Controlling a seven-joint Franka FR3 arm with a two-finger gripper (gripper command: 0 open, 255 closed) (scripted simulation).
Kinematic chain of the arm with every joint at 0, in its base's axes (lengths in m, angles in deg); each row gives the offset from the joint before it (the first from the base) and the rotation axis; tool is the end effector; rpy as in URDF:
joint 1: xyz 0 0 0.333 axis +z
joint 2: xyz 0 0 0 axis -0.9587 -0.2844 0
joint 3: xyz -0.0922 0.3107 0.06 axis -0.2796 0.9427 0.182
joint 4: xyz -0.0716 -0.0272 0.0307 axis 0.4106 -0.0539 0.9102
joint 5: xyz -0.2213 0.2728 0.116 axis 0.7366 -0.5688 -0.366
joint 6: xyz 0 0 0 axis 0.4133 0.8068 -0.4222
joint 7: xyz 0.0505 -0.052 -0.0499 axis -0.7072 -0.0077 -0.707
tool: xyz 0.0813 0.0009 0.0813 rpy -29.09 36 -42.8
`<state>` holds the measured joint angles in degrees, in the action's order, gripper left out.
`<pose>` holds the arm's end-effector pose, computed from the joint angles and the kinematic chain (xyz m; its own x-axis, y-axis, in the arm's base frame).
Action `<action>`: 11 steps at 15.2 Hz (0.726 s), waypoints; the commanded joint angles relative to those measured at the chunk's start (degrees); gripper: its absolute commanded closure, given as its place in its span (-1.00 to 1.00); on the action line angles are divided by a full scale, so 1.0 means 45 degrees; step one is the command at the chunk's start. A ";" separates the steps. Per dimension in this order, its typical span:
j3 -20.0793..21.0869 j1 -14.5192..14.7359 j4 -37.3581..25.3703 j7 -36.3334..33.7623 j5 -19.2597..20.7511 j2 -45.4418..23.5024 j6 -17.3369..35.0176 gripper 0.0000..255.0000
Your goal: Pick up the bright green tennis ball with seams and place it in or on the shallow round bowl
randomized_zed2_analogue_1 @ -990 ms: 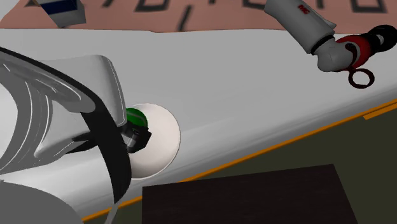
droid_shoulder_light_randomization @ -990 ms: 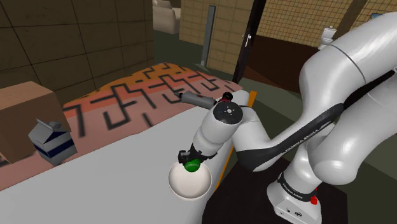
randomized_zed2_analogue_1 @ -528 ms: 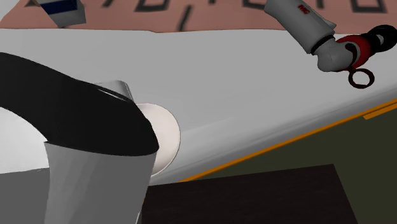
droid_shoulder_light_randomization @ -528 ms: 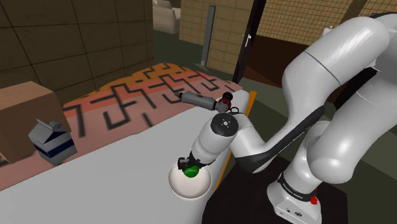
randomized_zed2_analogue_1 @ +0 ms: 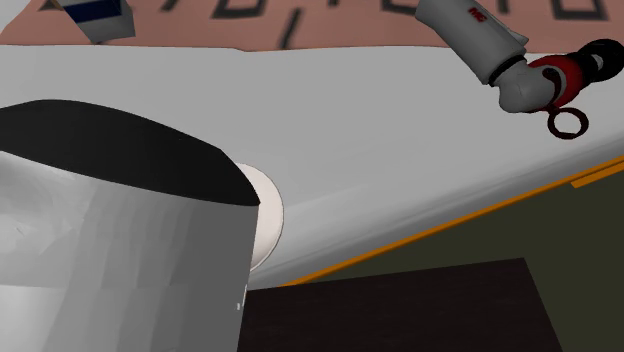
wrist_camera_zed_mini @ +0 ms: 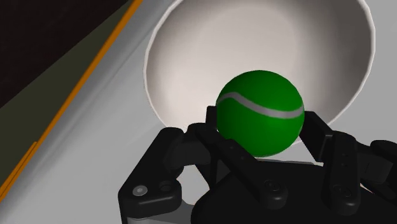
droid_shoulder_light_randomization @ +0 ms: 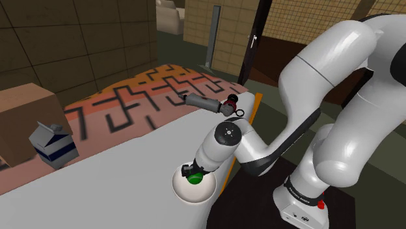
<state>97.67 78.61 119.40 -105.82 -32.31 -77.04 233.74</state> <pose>0.3085 0.2477 0.2688 0.7786 -0.5434 0.3138 -0.5506 -0.8315 -0.0736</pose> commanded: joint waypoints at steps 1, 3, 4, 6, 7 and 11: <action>0.0002 -0.0002 -0.0003 -0.0021 0.0021 -0.0008 0.0003 1.00; 0.0002 -0.0002 -0.0003 -0.0021 0.0021 -0.0008 0.0003 1.00; 0.0002 -0.0001 -0.0003 -0.0021 0.0021 -0.0008 0.0002 -1.00; 0.0002 -0.0002 -0.0004 -0.0022 0.0023 -0.0009 0.0002 -1.00; 0.0002 -0.0002 -0.0004 -0.0021 0.0022 -0.0008 0.0002 -1.00; 0.0055 0.0628 0.0396 0.1892 -0.2623 0.1354 -0.0465 -1.00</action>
<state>97.90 80.31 120.50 -101.17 -38.57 -73.44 232.52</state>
